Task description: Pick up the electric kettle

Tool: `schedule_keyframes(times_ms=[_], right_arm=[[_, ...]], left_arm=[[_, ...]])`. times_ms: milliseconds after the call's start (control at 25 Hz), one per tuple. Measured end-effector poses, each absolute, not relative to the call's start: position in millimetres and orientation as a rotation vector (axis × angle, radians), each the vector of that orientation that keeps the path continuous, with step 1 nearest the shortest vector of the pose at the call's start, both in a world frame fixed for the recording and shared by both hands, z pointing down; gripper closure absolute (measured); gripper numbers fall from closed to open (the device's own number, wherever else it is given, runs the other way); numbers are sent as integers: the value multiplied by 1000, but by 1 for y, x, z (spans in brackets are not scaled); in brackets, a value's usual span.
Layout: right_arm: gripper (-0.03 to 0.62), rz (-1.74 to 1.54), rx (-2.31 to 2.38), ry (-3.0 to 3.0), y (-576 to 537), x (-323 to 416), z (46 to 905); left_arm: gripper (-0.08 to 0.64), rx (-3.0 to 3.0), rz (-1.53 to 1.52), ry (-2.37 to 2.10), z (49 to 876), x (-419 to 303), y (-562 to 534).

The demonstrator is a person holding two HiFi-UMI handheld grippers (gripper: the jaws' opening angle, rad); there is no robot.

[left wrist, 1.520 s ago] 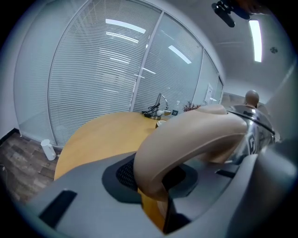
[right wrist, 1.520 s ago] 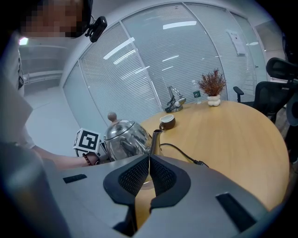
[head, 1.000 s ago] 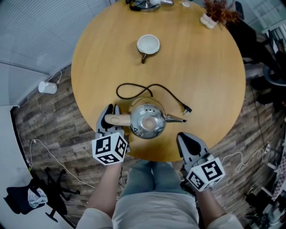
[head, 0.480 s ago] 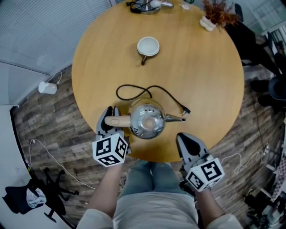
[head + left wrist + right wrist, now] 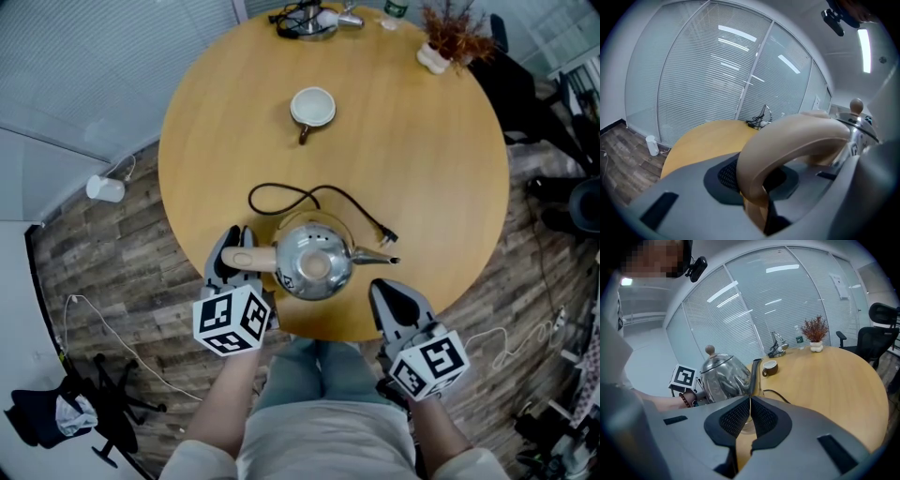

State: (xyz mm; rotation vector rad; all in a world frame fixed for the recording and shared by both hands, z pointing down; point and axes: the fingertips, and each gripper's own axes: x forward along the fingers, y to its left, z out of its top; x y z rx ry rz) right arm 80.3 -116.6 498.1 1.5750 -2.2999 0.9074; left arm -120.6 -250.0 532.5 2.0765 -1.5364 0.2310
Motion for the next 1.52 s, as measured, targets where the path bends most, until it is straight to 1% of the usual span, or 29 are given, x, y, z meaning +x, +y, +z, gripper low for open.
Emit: schedule_keyframes(times_ms=[360, 800, 1000, 1520], right_arm=[[560, 815, 1599, -2338, -120, 89, 466], [560, 592, 1631, -2426, -125, 101, 396], [560, 544, 1633, -2459, -117, 100, 373], [560, 525, 1651, -2476, -97, 105, 362]], left_arm=[[485, 2067, 238, -1559, 501, -133, -240], [485, 2080, 184, -1552, 445, -151, -226], [485, 2072, 188, -1556, 426, -156, -206], [485, 2060, 180, -1588, 410, -161, -175]])
